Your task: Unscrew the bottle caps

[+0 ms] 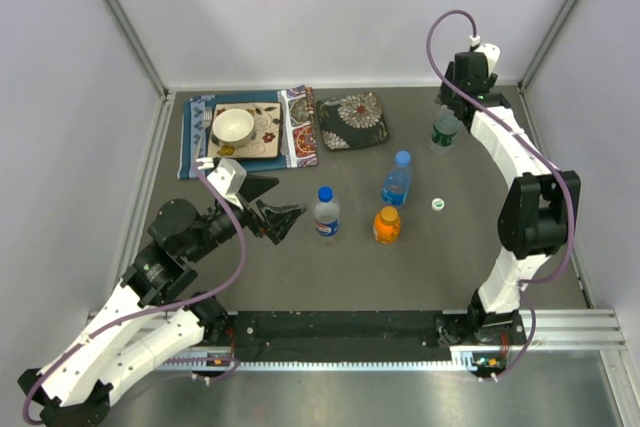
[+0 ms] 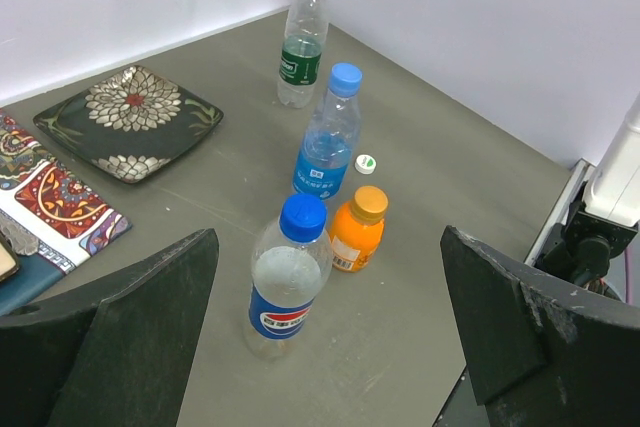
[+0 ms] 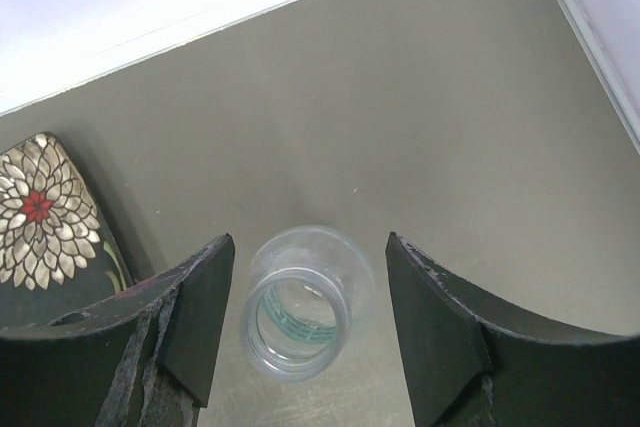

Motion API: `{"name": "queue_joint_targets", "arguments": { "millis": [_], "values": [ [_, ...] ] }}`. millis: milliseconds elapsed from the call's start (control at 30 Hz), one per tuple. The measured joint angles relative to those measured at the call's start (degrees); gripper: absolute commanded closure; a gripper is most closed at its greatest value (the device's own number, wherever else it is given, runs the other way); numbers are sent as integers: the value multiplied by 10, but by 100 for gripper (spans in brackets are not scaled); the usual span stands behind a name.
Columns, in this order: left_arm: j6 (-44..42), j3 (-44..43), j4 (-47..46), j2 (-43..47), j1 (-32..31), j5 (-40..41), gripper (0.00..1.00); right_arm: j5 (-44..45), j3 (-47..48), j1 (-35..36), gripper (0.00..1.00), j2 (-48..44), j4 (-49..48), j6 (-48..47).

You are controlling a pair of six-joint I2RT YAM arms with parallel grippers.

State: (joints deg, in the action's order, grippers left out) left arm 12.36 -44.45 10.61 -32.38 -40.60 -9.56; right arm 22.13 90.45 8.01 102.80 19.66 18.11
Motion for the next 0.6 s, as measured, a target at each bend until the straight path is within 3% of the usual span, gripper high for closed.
{"name": "queue_joint_targets", "arguments": {
  "millis": [233, 433, 500, 600],
  "values": [
    [0, 0, 0, 0, 0, -1, 2, -5, 5, 2, 36, 0, 3, 0],
    [0, 0, 0, 0, 0, -1, 2, -8, 9, 6, 16, 0, 5, 0],
    [0, 0, 0, 0, 0, -1, 2, -9, 9, 8, 4, 0, 7, 0],
    [0, 0, 0, 0, 0, -2, 1, -10, 9, 9, 1, -2, 14, 1]
  ]
}}
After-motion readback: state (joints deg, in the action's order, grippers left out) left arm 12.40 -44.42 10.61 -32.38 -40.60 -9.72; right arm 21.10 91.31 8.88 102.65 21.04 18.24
